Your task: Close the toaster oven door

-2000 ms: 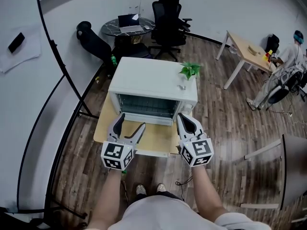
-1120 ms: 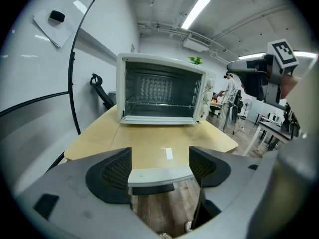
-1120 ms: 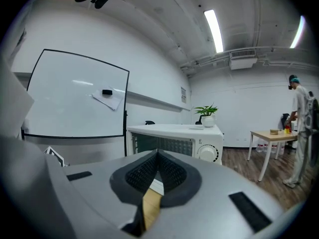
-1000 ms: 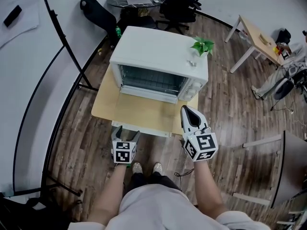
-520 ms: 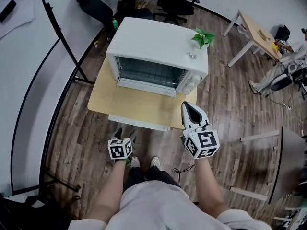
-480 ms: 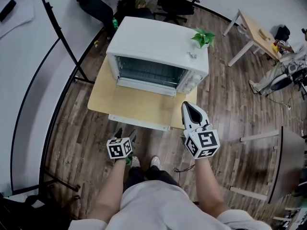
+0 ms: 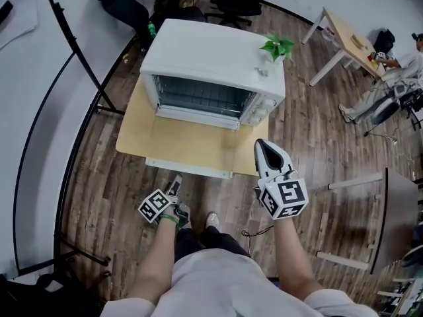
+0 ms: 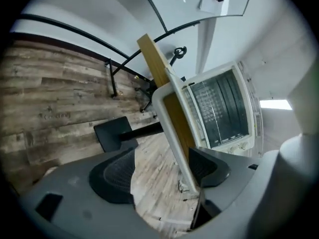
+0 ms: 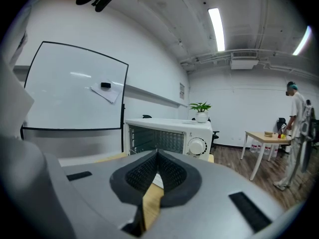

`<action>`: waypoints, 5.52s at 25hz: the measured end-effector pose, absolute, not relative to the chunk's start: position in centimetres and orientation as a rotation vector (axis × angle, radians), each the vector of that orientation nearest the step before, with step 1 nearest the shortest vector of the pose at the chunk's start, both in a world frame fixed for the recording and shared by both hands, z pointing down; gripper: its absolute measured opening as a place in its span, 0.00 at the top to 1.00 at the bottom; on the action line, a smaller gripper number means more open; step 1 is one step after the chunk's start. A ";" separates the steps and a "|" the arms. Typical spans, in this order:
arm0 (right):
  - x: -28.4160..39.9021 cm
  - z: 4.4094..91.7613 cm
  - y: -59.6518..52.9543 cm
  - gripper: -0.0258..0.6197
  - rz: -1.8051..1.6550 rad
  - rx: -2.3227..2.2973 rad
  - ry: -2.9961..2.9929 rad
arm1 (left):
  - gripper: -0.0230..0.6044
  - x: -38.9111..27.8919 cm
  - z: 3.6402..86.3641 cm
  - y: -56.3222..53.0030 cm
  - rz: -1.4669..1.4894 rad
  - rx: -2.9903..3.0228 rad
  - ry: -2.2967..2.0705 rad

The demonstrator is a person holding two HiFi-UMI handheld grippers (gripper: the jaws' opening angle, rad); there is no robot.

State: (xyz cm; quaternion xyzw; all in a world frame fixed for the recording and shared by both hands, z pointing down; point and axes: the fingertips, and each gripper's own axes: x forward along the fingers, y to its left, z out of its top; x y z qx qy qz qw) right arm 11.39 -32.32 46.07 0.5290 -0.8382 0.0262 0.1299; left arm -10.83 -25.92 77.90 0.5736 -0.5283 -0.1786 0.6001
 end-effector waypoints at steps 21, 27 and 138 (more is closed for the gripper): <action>14.0 46.9 -31.5 0.96 0.093 1.573 -2.356 | 0.75 -9.0 78.1 -30.1 -0.796 1.200 -1.071; 13.8 46.6 -31.5 0.96 0.096 1.587 -2.379 | 0.84 -9.1 76.3 -30.0 -0.839 1.178 -1.059; 13.4 38.3 -33.1 0.96 -0.061 1.665 -2.591 | 0.94 -6.1 37.3 -34.7 -0.080 2.746 -1.673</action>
